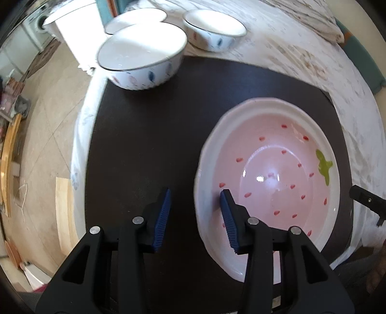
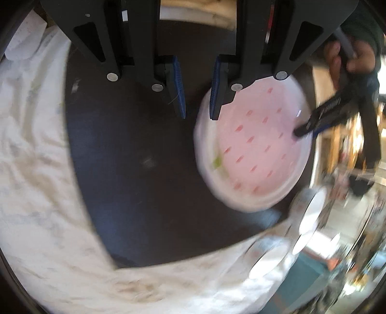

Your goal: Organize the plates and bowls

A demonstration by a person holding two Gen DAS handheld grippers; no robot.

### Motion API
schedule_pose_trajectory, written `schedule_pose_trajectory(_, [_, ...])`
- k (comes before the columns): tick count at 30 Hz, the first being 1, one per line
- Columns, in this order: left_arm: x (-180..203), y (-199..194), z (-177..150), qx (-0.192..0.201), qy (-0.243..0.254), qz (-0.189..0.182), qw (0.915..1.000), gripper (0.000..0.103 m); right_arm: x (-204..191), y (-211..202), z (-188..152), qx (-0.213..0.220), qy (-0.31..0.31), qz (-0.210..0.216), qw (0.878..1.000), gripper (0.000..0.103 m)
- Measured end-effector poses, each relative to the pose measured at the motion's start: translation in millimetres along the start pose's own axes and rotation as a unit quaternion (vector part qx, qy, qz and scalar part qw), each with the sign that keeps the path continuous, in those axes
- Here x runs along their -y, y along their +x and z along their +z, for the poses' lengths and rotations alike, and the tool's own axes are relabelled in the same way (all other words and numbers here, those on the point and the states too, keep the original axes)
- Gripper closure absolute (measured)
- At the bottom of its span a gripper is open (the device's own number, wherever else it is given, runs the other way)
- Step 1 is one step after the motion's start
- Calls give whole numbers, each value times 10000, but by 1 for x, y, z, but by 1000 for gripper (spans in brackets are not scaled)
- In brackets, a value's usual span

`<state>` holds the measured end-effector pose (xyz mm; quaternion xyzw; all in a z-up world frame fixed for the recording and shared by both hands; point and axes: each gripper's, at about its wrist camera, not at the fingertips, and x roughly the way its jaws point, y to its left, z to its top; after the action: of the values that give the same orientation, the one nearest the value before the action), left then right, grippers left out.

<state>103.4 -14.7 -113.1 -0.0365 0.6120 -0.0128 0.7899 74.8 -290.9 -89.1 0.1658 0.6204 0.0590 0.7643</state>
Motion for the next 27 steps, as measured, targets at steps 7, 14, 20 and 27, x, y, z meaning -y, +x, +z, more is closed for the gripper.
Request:
schedule_pose_trajectory(7, [-9,-2,9,14,-256,-297,9992,67,-5,20,10,-86,269,614,9977,58])
schedule_pose_trajectory(14, [5,5,7,-50,157,-279,9995,84,-21,45,9,-330,-66,-88,9994,70])
schedule_pose_trajectory(20, [3,-2,6,-72,-16,-265,9996,82,-31,48,6,-309,-217,-258,9990,70])
schedule_pose_trajectory(27, [5,-42,-5,485,149,-447,9977,56,-39,20,5,160,-76,57,9998,59])
